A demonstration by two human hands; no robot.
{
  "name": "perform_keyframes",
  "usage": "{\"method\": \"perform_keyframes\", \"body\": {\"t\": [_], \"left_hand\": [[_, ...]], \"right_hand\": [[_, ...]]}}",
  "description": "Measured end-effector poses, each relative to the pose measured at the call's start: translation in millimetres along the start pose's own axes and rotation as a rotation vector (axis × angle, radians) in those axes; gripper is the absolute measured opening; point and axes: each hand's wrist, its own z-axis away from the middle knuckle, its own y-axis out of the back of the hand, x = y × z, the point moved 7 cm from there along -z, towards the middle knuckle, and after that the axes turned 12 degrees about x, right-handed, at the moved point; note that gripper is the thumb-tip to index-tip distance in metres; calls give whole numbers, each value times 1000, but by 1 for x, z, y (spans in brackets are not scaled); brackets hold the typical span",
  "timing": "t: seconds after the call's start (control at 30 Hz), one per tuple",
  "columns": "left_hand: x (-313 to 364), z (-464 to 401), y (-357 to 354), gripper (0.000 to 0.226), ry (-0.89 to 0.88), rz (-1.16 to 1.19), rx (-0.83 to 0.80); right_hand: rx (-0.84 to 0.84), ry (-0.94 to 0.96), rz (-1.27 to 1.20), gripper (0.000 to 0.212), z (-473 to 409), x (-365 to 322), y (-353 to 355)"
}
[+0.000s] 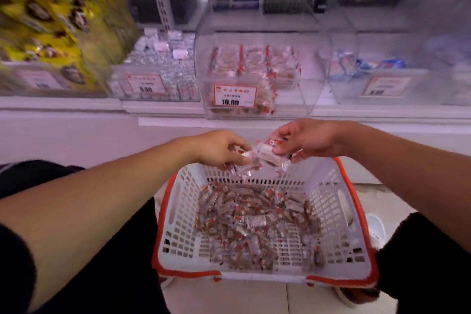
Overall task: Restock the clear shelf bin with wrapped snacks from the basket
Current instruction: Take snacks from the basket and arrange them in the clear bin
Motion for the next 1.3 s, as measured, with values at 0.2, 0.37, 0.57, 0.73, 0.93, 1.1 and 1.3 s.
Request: {"method": "perform_keyframes", "body": {"t": [0.2, 0.37, 0.57, 0.73, 0.93, 1.1, 1.3], "left_hand": [[51, 12, 36, 9, 27, 259, 103], [67, 13, 43, 6, 123, 821, 103], [71, 9, 54, 4, 170, 949, 135], [75, 6, 51, 9, 214, 1096, 131], [83, 7, 36, 25, 227, 1139, 26], [94, 12, 31, 31, 213, 1202, -128], [95, 12, 36, 47, 153, 992, -151]], "right_hand": [[-31, 81, -150, 21, 47, -55, 18], [-47, 153, -425, 29, 61, -72, 25], [-32, 227, -418, 13, 65, -89, 27], [27, 270, -369, 27, 73, -97, 48], [-42, 258, -696, 40, 71, -101, 40], [64, 277, -743, 36, 59, -99, 27], [457, 483, -163, 52, 69, -103, 49]]}}
